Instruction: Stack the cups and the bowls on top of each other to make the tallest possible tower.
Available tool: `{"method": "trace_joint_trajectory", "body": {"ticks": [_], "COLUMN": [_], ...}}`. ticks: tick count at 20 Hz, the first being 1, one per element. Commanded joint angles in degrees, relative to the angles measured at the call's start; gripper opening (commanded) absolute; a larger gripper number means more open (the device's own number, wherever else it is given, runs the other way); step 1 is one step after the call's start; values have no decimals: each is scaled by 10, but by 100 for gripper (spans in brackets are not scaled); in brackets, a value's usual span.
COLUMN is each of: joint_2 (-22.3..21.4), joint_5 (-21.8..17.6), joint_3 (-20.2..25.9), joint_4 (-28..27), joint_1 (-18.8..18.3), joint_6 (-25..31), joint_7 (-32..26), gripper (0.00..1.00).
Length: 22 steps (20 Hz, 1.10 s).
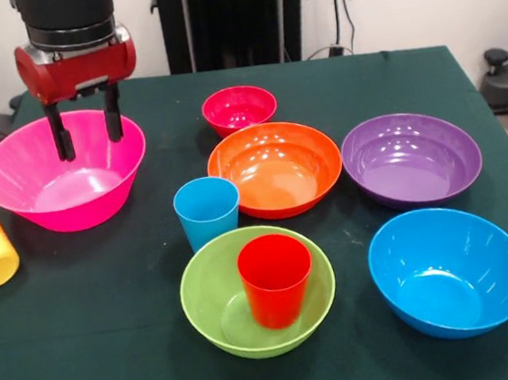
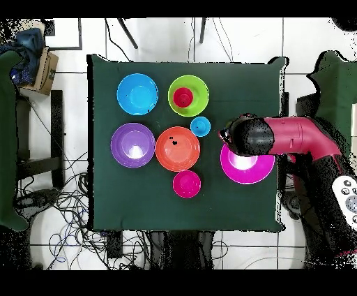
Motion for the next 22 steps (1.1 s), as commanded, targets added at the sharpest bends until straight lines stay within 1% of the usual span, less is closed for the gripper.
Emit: {"method": "trace_joint_trajectory", "body": {"ticks": [1, 5, 12, 15, 19, 22], "joint_2": [46, 52, 70, 78, 83, 86], "joint_5": [-11, -4, -5, -5, -1, 0], "joint_3": [-57, -51, -57, -58, -61, -62], "joint_4": [-30, -34, -35, -36, -45, -47], "joint_1": [40, 44, 54, 65, 76, 76], "joint_6": [-21, -21, -27, -33, -25, -26], "joint_7": [102, 106, 111, 117, 120, 115], "gripper": [100, 100, 100, 100, 100, 100]}}
